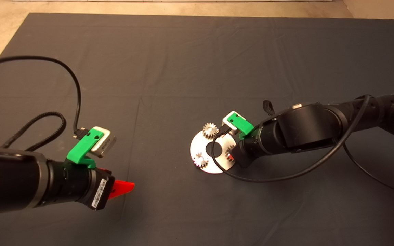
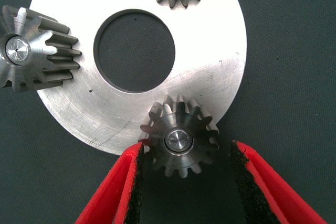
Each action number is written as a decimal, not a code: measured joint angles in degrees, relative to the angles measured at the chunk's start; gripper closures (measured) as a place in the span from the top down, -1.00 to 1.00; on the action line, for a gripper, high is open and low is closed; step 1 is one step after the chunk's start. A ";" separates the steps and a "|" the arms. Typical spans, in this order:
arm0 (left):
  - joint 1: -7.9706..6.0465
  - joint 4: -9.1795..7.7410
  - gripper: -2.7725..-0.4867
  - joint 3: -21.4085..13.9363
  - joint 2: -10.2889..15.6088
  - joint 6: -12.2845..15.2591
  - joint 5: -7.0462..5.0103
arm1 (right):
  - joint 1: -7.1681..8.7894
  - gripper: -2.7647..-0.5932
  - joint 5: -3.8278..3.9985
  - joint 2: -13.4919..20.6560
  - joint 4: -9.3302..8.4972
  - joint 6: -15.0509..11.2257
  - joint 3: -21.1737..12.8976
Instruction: Install three planetary gears onto the carrier pins
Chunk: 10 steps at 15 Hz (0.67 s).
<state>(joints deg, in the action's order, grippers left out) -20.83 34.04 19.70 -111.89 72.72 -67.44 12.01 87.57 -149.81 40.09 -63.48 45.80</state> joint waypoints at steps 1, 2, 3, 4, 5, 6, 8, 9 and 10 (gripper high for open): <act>0.00 0.00 0.01 0.00 0.00 0.00 0.00 | 0.00 -0.48 0.01 0.00 0.00 0.00 -0.10; 0.00 0.00 0.01 0.00 0.00 0.00 0.00 | 0.00 -0.48 0.02 0.00 0.00 0.00 -0.27; 0.00 0.00 0.01 0.00 0.00 0.00 0.00 | 0.00 -0.48 0.02 0.00 0.00 -0.02 -0.55; 0.00 0.00 0.01 0.00 0.00 0.00 0.00 | 0.09 -0.48 0.04 0.13 0.00 -0.13 -1.04; 0.00 0.00 0.01 0.00 0.00 0.00 0.00 | 0.12 -0.48 0.04 0.15 0.00 -0.54 -1.60; 0.00 0.00 0.01 0.00 0.00 0.00 0.00 | 0.55 -0.48 -0.02 0.33 0.00 -1.21 -2.30; 0.00 0.00 0.01 0.00 -0.02 0.00 -0.04 | 4.14 -0.48 -0.22 2.19 -0.02 -3.18 -4.43; 0.00 0.00 0.01 0.00 0.00 0.00 -0.06 | 7.21 -0.48 -0.30 4.72 -0.11 -4.27 -6.02; 0.00 0.00 0.01 0.00 0.01 0.00 -0.09 | 9.84 -0.48 -0.38 8.38 -0.45 -5.09 -7.68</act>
<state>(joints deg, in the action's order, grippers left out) -20.83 34.04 19.70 -111.87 72.72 -67.52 21.85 87.19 -141.43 39.64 -68.56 38.12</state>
